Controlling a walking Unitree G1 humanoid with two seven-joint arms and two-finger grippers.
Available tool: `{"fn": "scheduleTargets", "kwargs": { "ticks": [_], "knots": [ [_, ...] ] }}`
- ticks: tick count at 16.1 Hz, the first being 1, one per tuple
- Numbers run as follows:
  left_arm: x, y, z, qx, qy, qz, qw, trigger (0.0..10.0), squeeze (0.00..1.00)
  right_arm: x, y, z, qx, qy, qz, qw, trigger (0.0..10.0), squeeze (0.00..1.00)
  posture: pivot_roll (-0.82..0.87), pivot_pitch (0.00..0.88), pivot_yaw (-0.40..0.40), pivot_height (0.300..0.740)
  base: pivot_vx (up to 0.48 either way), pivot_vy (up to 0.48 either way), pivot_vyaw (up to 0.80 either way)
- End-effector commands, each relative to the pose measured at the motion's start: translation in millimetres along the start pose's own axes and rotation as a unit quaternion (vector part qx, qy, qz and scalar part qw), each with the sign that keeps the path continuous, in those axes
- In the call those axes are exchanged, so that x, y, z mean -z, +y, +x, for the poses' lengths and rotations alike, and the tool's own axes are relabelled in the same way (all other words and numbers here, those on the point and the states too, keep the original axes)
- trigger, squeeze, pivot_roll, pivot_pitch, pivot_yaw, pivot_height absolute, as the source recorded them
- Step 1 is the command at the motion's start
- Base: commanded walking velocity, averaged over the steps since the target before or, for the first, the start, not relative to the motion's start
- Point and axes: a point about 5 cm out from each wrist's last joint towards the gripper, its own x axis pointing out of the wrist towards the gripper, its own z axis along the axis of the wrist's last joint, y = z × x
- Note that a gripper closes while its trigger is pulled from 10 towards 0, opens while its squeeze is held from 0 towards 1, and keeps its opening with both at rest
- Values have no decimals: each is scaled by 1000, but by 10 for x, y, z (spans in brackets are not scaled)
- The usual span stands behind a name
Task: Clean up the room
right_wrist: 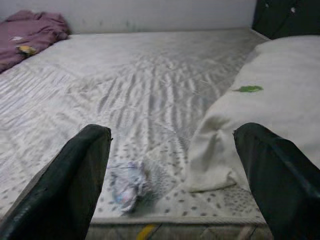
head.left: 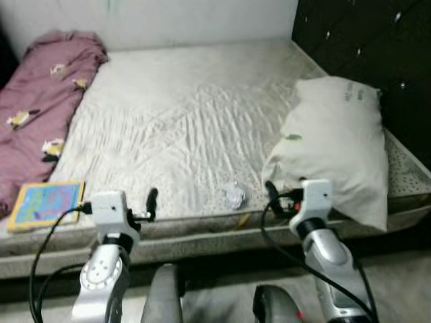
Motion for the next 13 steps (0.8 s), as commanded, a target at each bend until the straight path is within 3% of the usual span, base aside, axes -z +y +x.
{"fn": "scheduleTargets", "kwargs": {
  "ticks": [1, 7, 11, 13],
  "knots": [
    [-64, 10, 26, -4, -11, 8, 1000, 10000, 0, -34, 31, 15, -14, -6, -5, 1000, 10000, 0, 22, 37, 17, 587, 0, 0, 0],
    [-69, 8, 36, -6, -10, 3, 1000, 10000, 0, -89, 172, 46, -73, -15, -61, 995, 10000, 0, 17, 48, 11, 578, 0, 0, 0],
    [-66, -2, 38, -3, -8, -11, 1000, 10000, 0, -104, 203, 36, -88, -20, -53, 994, 10000, 0, 18, 50, 9, 578, 0, 0, 750],
    [-69, 0, 39, -4, -8, -9, 1000, 10000, 0, -98, 209, 43, -92, -16, -55, 994, 10000, 0, 17, 50, 9, 578, 0, 0, 256]
  ]
}}
